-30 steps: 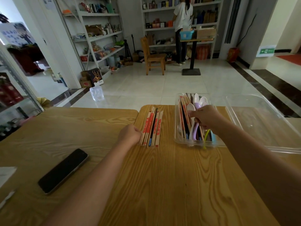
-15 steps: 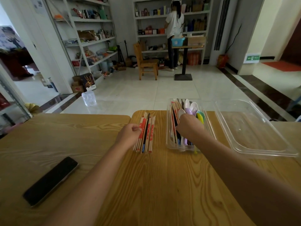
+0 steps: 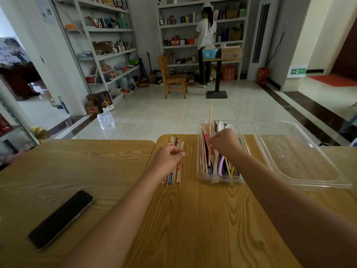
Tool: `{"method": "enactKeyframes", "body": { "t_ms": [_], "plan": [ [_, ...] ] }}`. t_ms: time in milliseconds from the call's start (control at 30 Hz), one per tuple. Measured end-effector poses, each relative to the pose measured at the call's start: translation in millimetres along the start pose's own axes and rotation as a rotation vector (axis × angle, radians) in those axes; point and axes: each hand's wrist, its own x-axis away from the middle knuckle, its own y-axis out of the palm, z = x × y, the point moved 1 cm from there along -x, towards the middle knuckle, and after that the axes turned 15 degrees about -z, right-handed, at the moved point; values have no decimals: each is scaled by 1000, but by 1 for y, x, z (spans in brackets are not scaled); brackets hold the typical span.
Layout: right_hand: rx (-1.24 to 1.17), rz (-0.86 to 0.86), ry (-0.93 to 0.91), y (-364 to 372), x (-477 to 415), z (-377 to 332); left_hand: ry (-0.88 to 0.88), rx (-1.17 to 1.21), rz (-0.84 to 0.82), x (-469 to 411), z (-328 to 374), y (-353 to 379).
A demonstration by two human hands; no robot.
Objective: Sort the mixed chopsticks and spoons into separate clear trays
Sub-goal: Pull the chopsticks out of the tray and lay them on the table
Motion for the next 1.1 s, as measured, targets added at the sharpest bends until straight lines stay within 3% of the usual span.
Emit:
{"method": "enactKeyframes", "body": {
  "t_ms": [167,333,533,667,800,1100],
  "plan": [
    [-218,-89,-55,-6,10,-24,72,157,-6,-2,19,7],
    [-252,-175,-70,1,20,-33,92,209,-61,0,31,13],
    [-116,-168,-121,5,18,-22,-9,125,-38,-2,18,5],
    [-163,-112,-147,-6,18,-10,-215,-208,61,-8,-14,-11],
    [-172,-98,-129,-13,17,0,-384,-327,47,-8,-33,-14],
    [-192,-117,-101,-15,16,9,-397,-360,-8,-10,-39,-3]
  ]
}}
